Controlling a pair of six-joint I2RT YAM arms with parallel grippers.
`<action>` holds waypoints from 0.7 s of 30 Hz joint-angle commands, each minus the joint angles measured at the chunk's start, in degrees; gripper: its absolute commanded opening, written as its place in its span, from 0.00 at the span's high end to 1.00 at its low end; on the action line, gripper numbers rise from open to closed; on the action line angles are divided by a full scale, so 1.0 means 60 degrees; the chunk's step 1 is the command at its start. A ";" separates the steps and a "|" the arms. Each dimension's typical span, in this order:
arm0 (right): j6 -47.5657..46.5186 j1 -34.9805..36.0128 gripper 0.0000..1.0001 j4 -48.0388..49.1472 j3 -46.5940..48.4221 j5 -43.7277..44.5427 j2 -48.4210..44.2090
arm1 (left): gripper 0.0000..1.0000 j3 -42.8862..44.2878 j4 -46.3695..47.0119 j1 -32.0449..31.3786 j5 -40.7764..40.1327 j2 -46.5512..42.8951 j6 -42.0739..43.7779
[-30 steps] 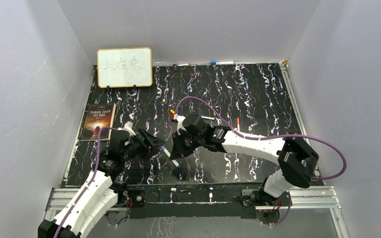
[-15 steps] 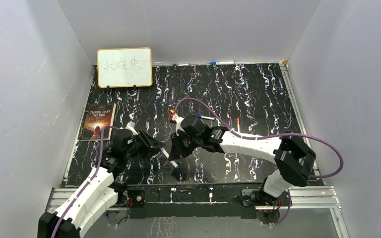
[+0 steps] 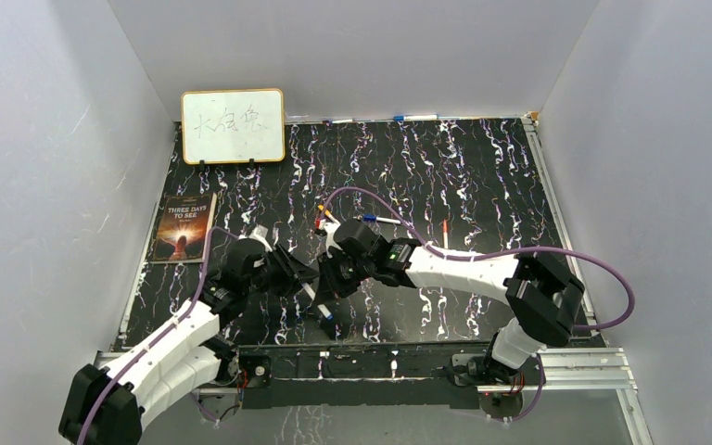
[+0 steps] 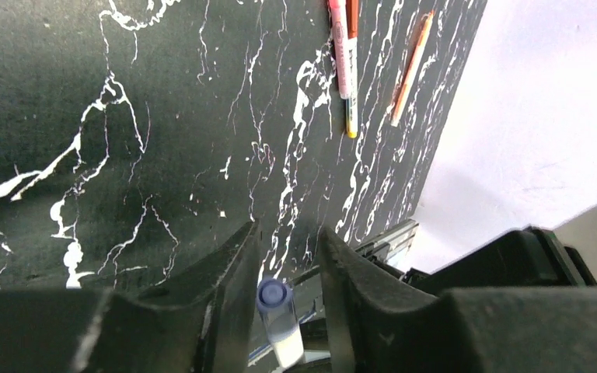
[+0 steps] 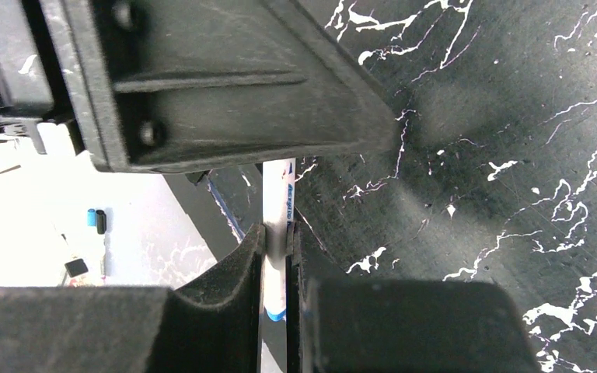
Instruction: Open the pen caps
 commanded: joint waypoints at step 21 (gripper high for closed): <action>-0.0123 0.0094 0.66 0.0257 0.0212 0.0300 -0.0268 | 1.00 0.0701 0.0040 -0.0152 0.0070 0.0747 0.0416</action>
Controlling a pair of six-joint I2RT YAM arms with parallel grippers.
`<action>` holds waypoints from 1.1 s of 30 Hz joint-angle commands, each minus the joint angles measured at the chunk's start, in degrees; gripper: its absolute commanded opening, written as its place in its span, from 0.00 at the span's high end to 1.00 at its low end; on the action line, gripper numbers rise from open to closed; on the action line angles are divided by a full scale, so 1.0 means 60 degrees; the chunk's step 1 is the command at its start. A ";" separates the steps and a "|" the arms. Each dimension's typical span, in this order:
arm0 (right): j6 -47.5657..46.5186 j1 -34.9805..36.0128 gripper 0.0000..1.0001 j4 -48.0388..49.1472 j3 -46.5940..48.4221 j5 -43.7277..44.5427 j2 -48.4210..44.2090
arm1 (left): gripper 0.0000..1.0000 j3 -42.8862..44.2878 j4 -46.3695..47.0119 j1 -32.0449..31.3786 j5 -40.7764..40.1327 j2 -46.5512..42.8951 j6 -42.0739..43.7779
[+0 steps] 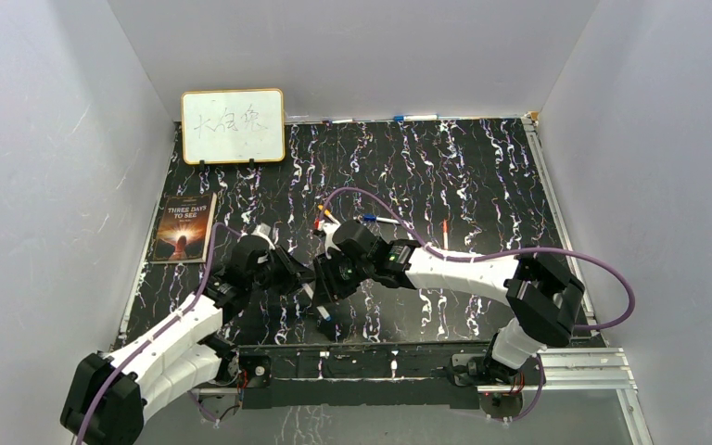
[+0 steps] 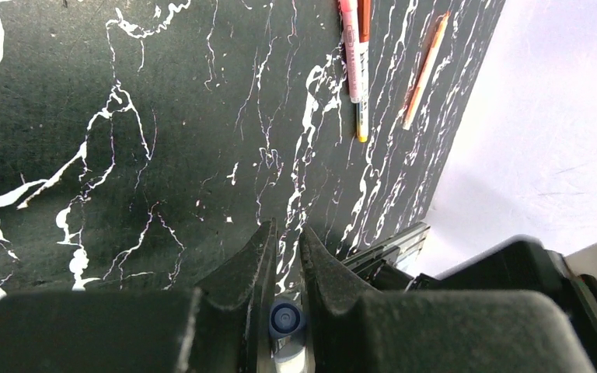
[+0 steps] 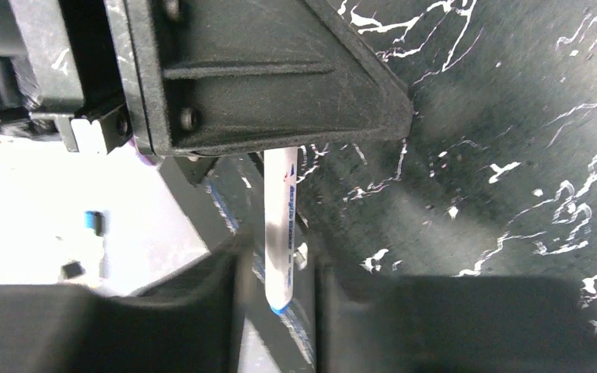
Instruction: Open the pen caps
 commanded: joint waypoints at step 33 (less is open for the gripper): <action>0.0449 0.0050 1.00 -0.1018 -0.3067 0.1589 -0.3978 | 1.00 0.3595 0.2360 0.1463 -0.0543 0.5174 0.0913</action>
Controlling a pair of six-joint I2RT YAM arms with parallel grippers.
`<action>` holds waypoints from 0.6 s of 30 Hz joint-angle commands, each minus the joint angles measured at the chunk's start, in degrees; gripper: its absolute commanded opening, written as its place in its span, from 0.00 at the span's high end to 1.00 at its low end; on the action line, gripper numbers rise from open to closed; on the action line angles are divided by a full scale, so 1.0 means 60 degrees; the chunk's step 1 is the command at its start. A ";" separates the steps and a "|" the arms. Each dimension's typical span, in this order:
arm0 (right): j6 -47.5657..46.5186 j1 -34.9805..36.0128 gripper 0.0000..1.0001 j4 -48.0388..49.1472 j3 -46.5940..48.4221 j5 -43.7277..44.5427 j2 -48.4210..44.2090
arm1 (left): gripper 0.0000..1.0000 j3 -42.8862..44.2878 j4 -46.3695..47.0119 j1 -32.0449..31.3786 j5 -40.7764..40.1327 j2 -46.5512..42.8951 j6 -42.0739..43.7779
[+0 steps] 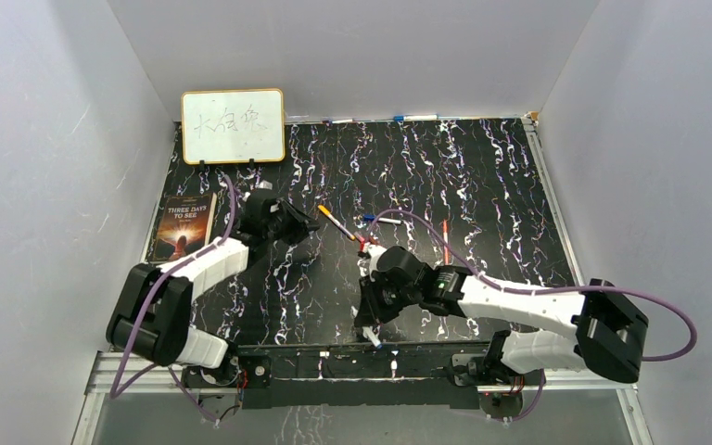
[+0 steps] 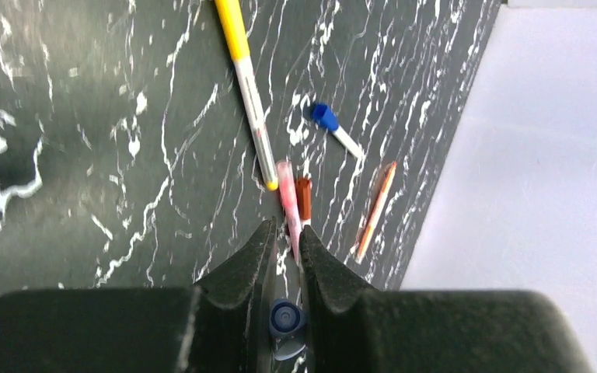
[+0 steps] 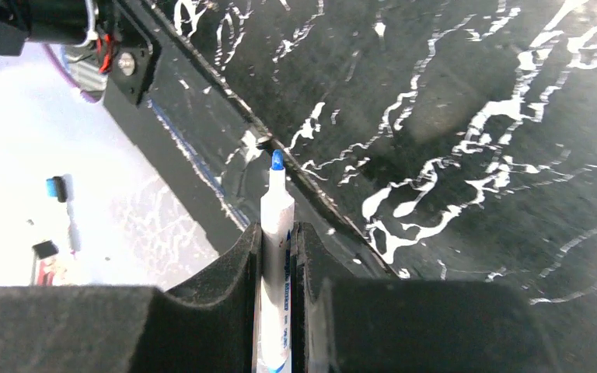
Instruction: Open the pen caps
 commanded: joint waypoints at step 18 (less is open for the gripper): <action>-0.3411 -0.6367 1.00 -0.1885 0.2536 0.4655 0.2713 | 0.98 0.2754 -0.6518 0.0551 -0.3569 0.1014 0.5146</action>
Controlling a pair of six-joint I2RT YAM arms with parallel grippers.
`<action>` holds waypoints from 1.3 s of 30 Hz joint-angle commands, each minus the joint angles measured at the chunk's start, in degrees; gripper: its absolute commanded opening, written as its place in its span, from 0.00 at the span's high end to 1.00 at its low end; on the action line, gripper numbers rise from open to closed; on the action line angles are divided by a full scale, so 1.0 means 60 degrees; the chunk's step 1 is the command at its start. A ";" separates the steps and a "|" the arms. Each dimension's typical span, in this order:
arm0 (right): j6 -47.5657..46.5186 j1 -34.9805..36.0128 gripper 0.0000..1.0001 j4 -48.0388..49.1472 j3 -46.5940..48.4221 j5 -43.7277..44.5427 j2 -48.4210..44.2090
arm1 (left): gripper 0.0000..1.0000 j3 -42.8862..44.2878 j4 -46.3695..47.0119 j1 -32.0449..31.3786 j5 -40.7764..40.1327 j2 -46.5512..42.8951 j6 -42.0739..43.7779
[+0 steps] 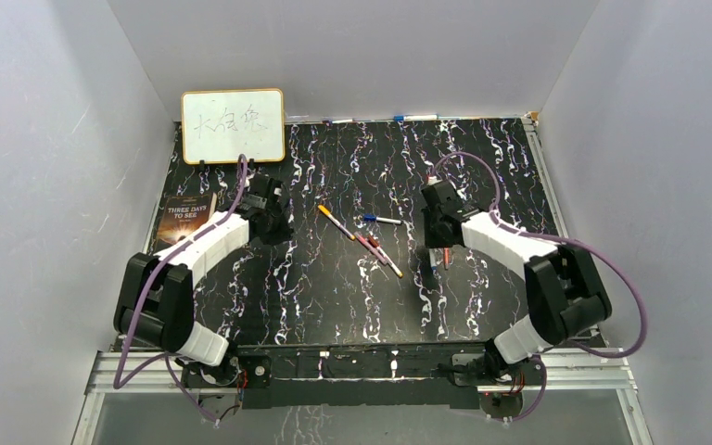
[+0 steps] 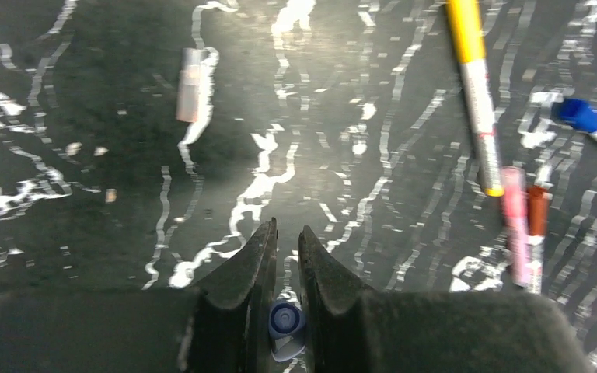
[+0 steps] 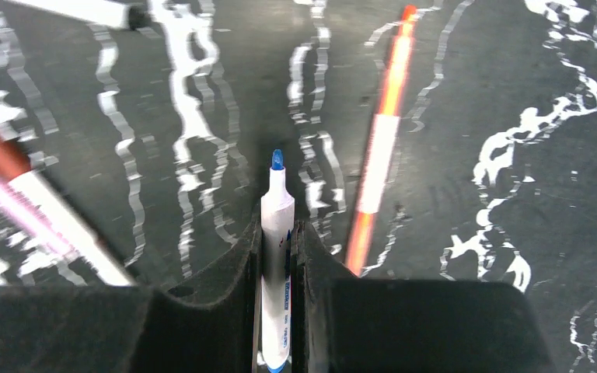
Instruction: Open the pen caps
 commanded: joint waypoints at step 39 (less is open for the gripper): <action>-0.2239 0.0712 0.52 0.0091 0.4272 -0.1098 0.3314 | 0.32 0.1788 -0.2013 0.0198 -0.0411 -0.0283 0.0935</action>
